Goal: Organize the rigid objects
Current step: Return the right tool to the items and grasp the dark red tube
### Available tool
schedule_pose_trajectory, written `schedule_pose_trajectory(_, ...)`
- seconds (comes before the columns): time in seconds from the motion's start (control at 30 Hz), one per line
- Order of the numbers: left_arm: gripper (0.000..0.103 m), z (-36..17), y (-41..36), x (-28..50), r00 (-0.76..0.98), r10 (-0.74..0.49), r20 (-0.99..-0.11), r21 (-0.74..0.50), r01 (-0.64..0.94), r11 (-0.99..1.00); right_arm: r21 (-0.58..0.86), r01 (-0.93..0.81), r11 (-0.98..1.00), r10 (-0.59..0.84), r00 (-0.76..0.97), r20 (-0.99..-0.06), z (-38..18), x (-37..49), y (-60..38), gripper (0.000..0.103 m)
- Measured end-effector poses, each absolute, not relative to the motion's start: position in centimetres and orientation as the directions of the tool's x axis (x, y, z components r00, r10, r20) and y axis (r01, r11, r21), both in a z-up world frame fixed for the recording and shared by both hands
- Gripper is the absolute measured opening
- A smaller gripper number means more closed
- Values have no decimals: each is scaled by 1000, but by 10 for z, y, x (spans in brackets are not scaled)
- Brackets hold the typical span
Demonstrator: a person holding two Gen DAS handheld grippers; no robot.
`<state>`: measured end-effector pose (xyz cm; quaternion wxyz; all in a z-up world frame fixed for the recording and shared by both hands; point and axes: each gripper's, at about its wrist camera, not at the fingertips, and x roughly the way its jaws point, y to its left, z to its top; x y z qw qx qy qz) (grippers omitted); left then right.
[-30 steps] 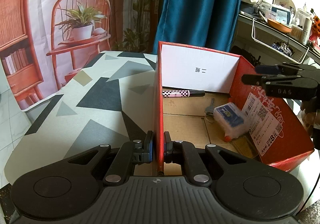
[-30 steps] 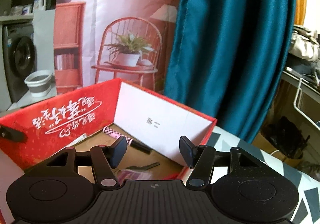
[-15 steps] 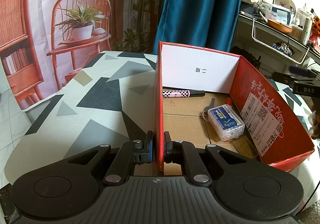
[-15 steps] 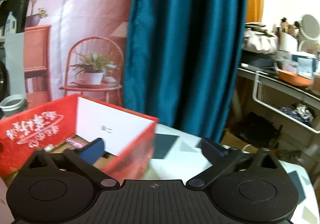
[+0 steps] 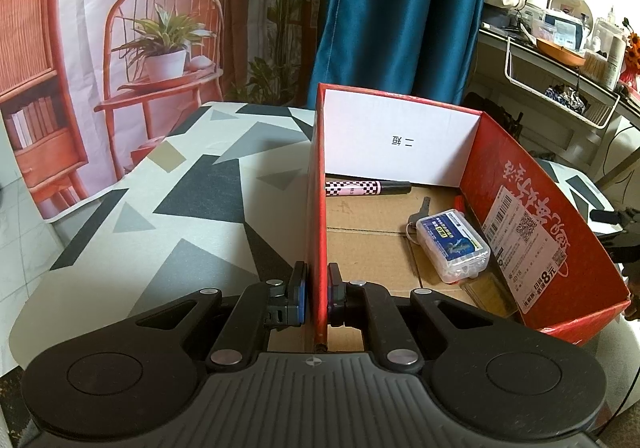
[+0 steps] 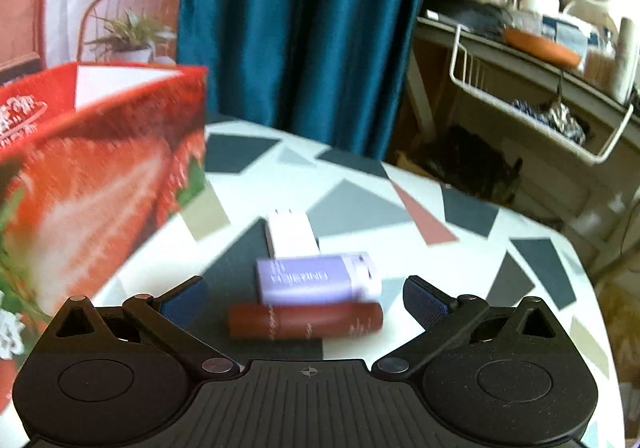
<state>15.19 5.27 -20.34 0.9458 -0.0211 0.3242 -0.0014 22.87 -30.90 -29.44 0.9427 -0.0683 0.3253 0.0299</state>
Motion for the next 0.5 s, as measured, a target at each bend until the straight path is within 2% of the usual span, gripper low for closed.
schedule_pose_trajectory(0.2,10,-204,54,152,789,-19,-614,-45,-11,999,-119,-154,981,38,751,-659,-310,241,-315,103)
schedule_pose_trajectory(0.5,10,-204,54,152,788,-14,-616,-38,-11,999,-22,-160,987,96,690,-717,-325,260,-331,102)
